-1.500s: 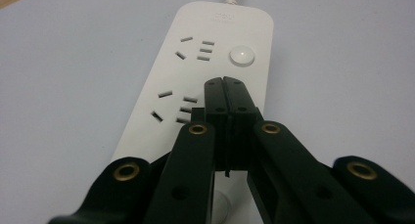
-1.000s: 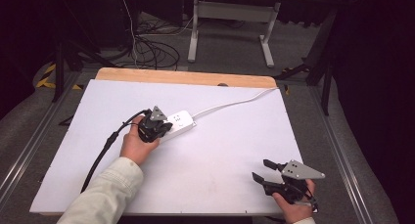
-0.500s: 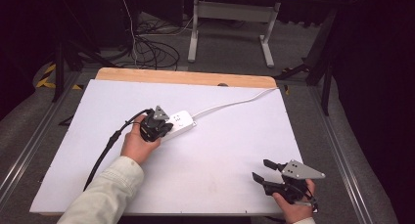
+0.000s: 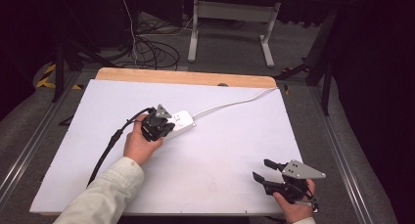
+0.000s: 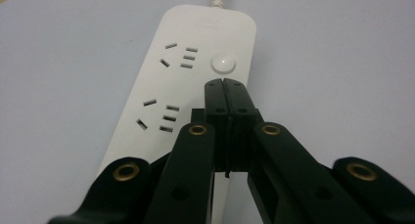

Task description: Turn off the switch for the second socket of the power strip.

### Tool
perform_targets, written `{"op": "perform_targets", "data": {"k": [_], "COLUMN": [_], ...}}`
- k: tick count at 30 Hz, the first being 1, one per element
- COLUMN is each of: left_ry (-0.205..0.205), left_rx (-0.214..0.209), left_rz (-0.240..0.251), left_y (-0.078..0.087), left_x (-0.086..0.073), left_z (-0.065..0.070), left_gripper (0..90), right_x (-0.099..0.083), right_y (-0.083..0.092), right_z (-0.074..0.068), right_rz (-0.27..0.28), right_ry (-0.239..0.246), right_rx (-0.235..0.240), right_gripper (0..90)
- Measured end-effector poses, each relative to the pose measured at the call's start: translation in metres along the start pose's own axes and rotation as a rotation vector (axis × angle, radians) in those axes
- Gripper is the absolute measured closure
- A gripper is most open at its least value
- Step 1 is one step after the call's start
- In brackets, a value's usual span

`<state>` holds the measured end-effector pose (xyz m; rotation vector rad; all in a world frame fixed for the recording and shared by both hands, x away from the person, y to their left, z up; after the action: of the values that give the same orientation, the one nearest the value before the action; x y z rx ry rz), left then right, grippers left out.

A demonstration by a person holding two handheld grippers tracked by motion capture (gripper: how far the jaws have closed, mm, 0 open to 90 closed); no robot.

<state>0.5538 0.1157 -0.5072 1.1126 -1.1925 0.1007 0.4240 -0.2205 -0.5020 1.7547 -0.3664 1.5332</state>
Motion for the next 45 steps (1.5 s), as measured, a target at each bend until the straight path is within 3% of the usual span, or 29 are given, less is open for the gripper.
{"op": "perform_targets", "data": {"k": [12,24,30,31,32,33,39,42,45], "left_ry": [0.013,0.0,0.006,0.005,0.01,0.016,0.017,-0.001,0.009], "left_rx": [-0.039,-0.04,-0.054,-0.049,-0.05,-0.05,-0.053,-0.047,-0.056], "left_rz": [0.077,0.08,0.093,0.096,0.104,0.115,0.147,0.172,0.217], "left_y": [0.026,0.037,0.043,0.045,0.047,0.05,0.069,0.079,0.09], "left_x": [0.015,0.018,0.02,0.021,0.022,0.023,0.026,0.026,0.027], "left_z": [0.006,0.009,0.012,0.012,0.013,0.013,0.017,0.021,0.022], "left_gripper": [86.3,77.2,67.5,59.3,59.3,52.7,40.6,32.8,28.4], "right_x": [0.0,0.0,0.0,0.0,0.0,0.0,0.0,0.0,0.0], "right_y": [-0.001,-0.001,0.0,0.0,0.0,0.0,0.0,0.0,0.0], "right_z": [0.0,0.0,0.0,0.0,0.0,0.0,0.0,0.0,0.0], "right_rz": [-0.001,-0.003,0.0,-0.002,-0.002,-0.002,-0.002,-0.002,-0.002], "right_ry": [-0.003,-0.002,-0.005,0.0,0.0,-0.001,-0.002,-0.002,-0.003], "right_rx": [-0.002,-0.001,-0.003,-0.003,-0.003,-0.003,-0.004,-0.002,-0.001], "right_gripper": [37.5,37.5,37.5,37.5,37.5,37.5,37.5,37.5,37.5]}}
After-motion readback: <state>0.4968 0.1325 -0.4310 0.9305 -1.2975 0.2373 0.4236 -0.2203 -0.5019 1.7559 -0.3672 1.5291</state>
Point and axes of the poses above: each handheld gripper's, and its own axes: y roughly backward along the jaws, x roughly out of its top, z roughly to its right, the point moved 8 cm from there along -y, roughly forward along the jaws, and after that the axes turned 7 degrees about z, right-handed, at the moved point
